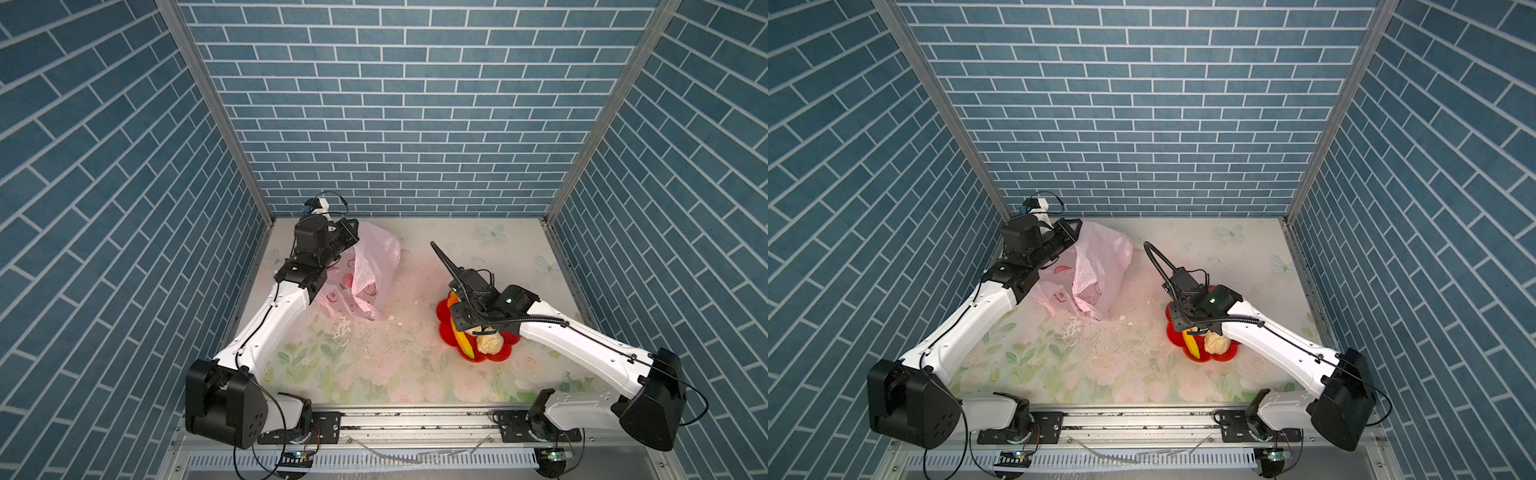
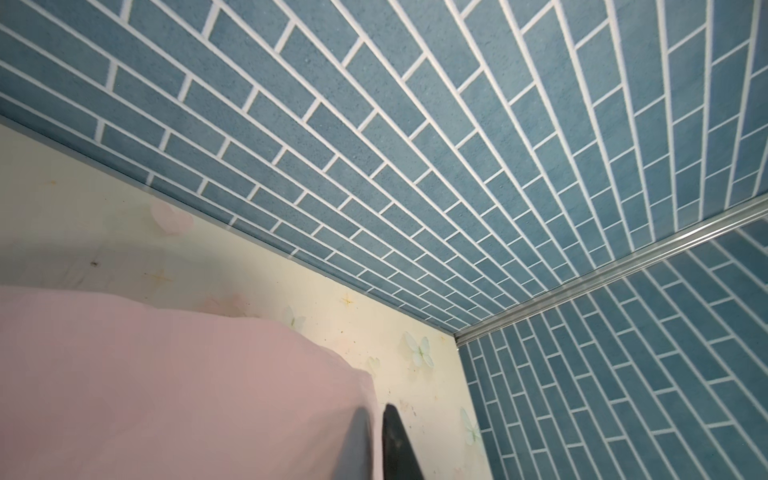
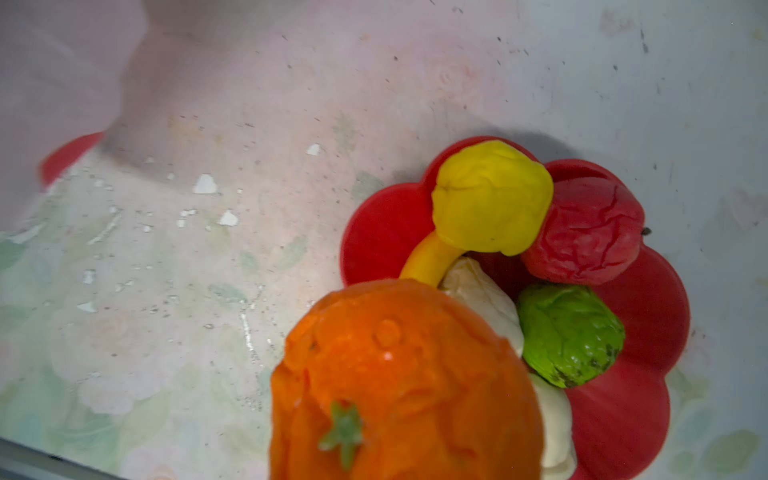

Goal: Take the fake fruits out of the plastic bag

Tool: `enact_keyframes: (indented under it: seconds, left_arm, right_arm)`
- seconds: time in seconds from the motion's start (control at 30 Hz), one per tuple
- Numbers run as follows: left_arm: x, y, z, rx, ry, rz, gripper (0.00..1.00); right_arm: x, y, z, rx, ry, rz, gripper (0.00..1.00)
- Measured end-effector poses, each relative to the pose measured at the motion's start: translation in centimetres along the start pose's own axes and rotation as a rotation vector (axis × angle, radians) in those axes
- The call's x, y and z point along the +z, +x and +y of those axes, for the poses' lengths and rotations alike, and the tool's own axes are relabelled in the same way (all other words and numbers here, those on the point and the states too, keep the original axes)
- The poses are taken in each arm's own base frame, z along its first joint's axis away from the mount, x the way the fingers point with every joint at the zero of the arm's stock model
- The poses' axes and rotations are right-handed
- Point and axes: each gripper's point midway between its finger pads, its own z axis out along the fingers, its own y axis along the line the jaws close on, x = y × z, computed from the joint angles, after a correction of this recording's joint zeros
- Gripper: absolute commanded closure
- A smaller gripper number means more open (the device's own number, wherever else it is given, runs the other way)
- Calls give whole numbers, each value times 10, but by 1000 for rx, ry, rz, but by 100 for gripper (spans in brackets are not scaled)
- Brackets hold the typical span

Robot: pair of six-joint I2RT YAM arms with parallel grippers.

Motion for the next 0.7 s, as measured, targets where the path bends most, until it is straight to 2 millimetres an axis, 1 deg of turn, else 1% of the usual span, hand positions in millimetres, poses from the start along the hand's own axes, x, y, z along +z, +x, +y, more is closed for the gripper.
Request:
enact_keyframes:
  seconds: [0.1, 0.13, 0.23, 0.3, 0.37, 0.43, 0.5, 0.6, 0.67, 0.7]
  left_arm:
    - [1, 4, 3, 15, -11, 13, 73]
    - [1, 5, 5, 20, -17, 20, 69]
    - [1, 9, 8, 35, -30, 36, 58]
    - [2, 12, 11, 48, -40, 46, 50]
    - [4, 15, 14, 59, -49, 58, 43]
    - [6, 18, 17, 68, -63, 76, 35]
    - [10, 19, 17, 77, -74, 94, 25]
    - [13, 15, 12, 96, -74, 110, 14]
    - [14, 11, 6, 110, -67, 119, 9]
    - [13, 8, 1, 118, -62, 123, 1]
  right_arm:
    - [15, 5, -10, 12, 42, 41, 94]
    - [19, 6, -11, 13, 51, 54, 93]
    - [29, 11, -10, 8, 58, 78, 91]
    - [34, 15, -10, 6, 58, 92, 87]
    - [37, 18, -10, 5, 59, 100, 80]
    - [40, 22, -11, 4, 60, 106, 70]
    - [43, 26, -12, 5, 62, 114, 57]
    - [47, 34, -14, 11, 68, 131, 41]
    - [47, 37, -15, 20, 70, 134, 36]
    - [46, 37, -15, 22, 68, 129, 33]
